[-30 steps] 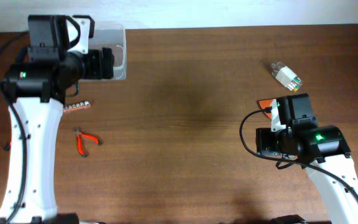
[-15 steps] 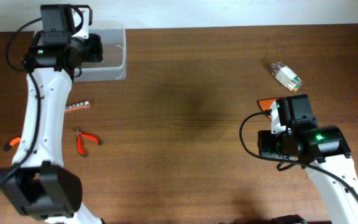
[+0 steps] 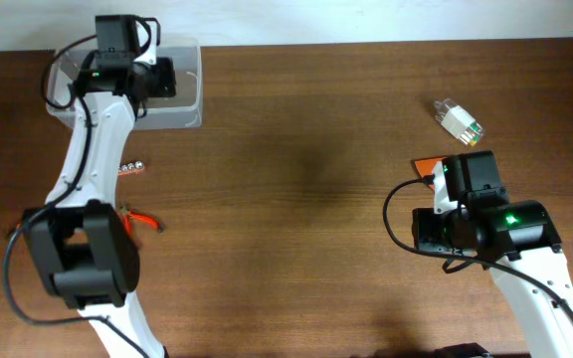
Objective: Pack container
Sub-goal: 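Reach the left gripper to the clear container and grip its rim, then drag the clear container toward table center with the left gripper, release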
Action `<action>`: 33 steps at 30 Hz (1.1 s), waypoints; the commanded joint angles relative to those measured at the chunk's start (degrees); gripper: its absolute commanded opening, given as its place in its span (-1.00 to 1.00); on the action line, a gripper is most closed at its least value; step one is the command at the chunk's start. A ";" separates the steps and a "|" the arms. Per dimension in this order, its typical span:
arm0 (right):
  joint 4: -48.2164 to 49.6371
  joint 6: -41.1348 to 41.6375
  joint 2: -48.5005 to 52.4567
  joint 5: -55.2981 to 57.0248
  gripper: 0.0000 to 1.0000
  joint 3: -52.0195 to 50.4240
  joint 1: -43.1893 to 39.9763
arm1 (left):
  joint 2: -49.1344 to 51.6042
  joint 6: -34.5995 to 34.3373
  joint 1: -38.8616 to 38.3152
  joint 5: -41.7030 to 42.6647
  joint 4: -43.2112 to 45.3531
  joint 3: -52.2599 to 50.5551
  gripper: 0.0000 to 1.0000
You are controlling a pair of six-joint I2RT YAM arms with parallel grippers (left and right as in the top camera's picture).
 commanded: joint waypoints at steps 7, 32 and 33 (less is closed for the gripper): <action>-0.46 0.28 -0.07 -0.74 0.03 1.18 -0.22 | 7.58 -1.77 0.17 2.36 -0.70 1.16 -0.96; -0.37 0.28 -0.07 -0.68 0.04 1.18 -0.22 | 10.05 -2.12 -12.70 5.35 -8.13 1.16 -0.97; -0.35 0.28 -0.07 -0.68 0.04 1.18 -0.22 | 10.03 -2.14 -13.42 5.57 -8.66 1.20 -0.96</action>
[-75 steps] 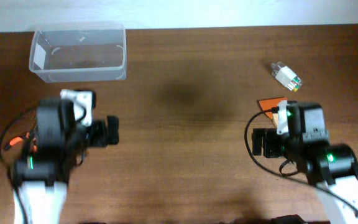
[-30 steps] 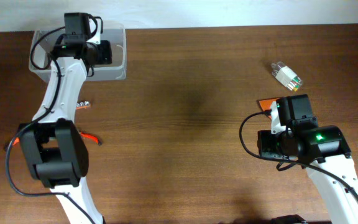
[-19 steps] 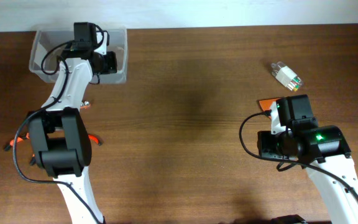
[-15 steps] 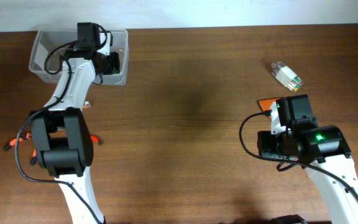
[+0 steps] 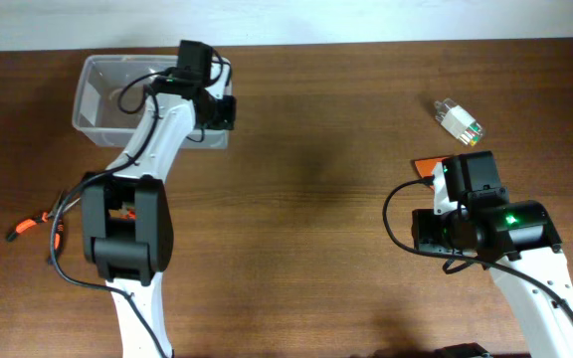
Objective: Pack container
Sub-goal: 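Drag the clear container toward table center with the left gripper, release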
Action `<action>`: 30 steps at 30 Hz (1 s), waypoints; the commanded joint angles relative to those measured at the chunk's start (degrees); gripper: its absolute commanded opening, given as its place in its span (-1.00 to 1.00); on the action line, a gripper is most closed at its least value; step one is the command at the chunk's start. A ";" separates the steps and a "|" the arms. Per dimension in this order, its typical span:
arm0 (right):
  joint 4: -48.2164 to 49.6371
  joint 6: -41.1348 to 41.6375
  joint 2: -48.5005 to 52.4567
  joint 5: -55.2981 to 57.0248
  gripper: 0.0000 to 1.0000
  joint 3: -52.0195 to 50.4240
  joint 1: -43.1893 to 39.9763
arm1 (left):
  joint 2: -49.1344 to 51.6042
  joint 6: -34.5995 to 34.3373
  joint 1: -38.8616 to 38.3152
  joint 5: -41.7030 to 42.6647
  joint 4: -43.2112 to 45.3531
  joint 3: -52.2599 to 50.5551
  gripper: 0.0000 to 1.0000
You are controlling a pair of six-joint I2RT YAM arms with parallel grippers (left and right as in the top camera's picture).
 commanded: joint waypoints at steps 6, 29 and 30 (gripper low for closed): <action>0.39 0.26 -0.04 -0.48 0.04 1.18 -0.22 | 1.09 -0.59 -8.11 2.36 -4.26 2.84 -0.96; 2.19 0.17 -0.04 -0.59 -0.10 1.77 -0.20 | -0.07 -0.33 -4.92 -7.32 -17.40 28.68 -0.97; 2.91 -0.63 -0.04 -1.25 -0.24 2.71 -0.15 | -0.52 -0.17 -3.15 -9.73 -20.90 32.61 -0.96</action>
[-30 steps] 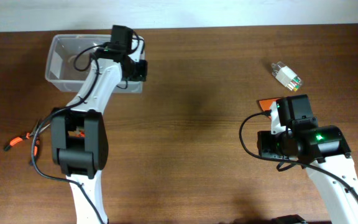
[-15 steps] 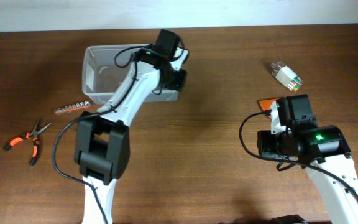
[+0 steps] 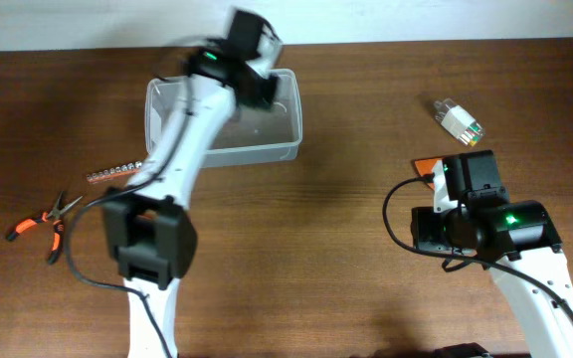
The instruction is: Pack container
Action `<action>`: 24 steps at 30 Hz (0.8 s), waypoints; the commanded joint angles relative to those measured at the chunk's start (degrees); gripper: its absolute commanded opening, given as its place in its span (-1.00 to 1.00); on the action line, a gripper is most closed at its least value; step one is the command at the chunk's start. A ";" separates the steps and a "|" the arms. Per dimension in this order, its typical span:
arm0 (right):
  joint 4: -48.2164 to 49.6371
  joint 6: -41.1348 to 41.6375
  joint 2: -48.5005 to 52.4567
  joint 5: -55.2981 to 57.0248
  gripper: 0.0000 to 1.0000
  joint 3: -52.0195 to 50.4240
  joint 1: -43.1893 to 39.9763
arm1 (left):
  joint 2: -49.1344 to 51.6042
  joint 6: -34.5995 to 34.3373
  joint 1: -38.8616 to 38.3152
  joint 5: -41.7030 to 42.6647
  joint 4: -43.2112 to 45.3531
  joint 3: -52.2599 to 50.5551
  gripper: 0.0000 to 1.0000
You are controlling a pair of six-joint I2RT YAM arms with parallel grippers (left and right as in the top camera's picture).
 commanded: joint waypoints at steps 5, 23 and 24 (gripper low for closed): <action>3.19 -4.39 1.09 -6.73 -0.92 10.60 -0.15 | -3.87 -0.31 10.67 -9.86 -17.40 17.18 -0.97; -9.01 -22.23 44.70 -13.31 -0.92 60.06 13.46 | -14.80 -5.53 27.02 -9.05 -26.47 18.32 -0.96; -8.94 -23.02 45.92 -13.92 -0.92 60.63 13.97 | -14.80 -5.53 27.02 -9.25 -26.51 18.32 -0.97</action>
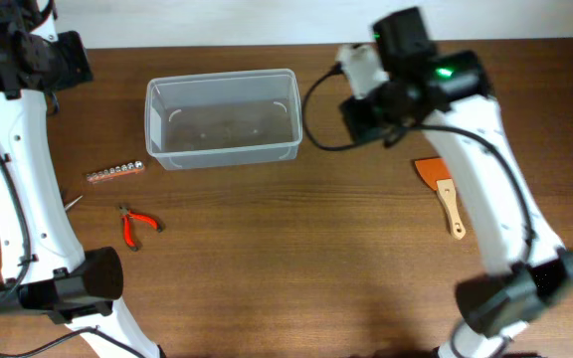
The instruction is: Pack container
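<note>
The clear plastic container stands open and looks empty at the back of the table, left of centre. My right gripper hovers just off its right end, shut on a small white and clear pack. An orange scraper with a wooden handle lies to the right. Red-handled pliers and a strip of metal bits lie left of the container's front. My left gripper is raised at the far back left, away from the container; its fingers do not show clearly.
The white wall edge runs along the back of the brown wooden table. The right arm reaches up over the scraper from the front right. The left arm stands along the left edge.
My left gripper has let go of the container and is now at the far back left. My right arm, then low at the right, now holds the small pack beside the container. The pliers lie further right.
My left gripper held the container at the back left corner, then further right, then near the centre, where it still stands. The right arm stayed still over the scraper with the small pack lying behind it. Now the pack is in my right gripper at the container.
</note>
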Action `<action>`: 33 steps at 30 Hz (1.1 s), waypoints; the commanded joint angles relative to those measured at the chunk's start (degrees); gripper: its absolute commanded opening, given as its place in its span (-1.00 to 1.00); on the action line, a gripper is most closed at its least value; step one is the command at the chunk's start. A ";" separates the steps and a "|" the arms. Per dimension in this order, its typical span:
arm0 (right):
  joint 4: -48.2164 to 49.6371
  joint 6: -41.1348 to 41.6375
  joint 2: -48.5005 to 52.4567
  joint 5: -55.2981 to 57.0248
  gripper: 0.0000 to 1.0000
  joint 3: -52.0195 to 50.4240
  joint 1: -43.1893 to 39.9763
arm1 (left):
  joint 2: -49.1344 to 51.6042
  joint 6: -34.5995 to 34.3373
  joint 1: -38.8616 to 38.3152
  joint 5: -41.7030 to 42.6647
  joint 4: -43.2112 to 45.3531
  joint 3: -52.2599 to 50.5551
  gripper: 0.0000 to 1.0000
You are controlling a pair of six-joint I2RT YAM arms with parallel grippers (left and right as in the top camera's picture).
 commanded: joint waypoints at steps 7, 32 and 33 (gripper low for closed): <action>2.38 -9.70 8.55 -7.30 -0.92 4.20 4.17 | -1.27 -0.74 0.81 -1.31 -0.46 0.96 -0.97; 19.67 -7.69 19.47 -5.88 -0.93 4.15 6.12 | -1.27 -0.74 0.81 -1.25 -0.50 0.96 -0.96; 19.67 -7.69 19.78 -5.68 -0.92 4.15 6.12 | -1.27 -0.74 0.81 -1.25 -0.50 0.96 -0.97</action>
